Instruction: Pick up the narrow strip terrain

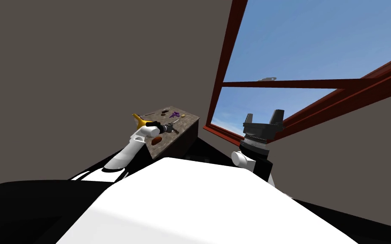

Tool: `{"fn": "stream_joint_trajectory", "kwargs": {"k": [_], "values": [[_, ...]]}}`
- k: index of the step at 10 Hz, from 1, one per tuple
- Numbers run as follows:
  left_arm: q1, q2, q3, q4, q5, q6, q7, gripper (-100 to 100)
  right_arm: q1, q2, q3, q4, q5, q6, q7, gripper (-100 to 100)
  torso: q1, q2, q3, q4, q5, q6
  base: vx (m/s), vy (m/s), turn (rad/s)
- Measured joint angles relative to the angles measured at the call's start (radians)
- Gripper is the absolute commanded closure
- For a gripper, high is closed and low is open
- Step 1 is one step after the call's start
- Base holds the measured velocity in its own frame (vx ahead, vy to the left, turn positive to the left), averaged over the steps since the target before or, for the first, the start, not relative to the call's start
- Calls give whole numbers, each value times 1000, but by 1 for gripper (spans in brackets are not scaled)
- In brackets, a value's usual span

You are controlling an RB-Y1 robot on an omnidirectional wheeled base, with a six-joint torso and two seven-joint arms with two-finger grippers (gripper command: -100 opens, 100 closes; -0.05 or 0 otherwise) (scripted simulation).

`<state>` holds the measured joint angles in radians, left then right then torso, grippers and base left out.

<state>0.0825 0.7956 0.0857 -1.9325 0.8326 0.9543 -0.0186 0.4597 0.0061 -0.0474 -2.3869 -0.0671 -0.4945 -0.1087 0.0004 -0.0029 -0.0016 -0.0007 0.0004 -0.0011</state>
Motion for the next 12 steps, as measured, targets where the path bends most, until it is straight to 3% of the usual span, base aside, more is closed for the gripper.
{"fn": "stream_joint_trajectory", "kwargs": {"k": [12], "values": [[-18,160,-61,102,98,323,-127,-100,0,0,0,0,0,0,0,0,-1,-2,-1,-1,0,0,62,1,-61]]}}
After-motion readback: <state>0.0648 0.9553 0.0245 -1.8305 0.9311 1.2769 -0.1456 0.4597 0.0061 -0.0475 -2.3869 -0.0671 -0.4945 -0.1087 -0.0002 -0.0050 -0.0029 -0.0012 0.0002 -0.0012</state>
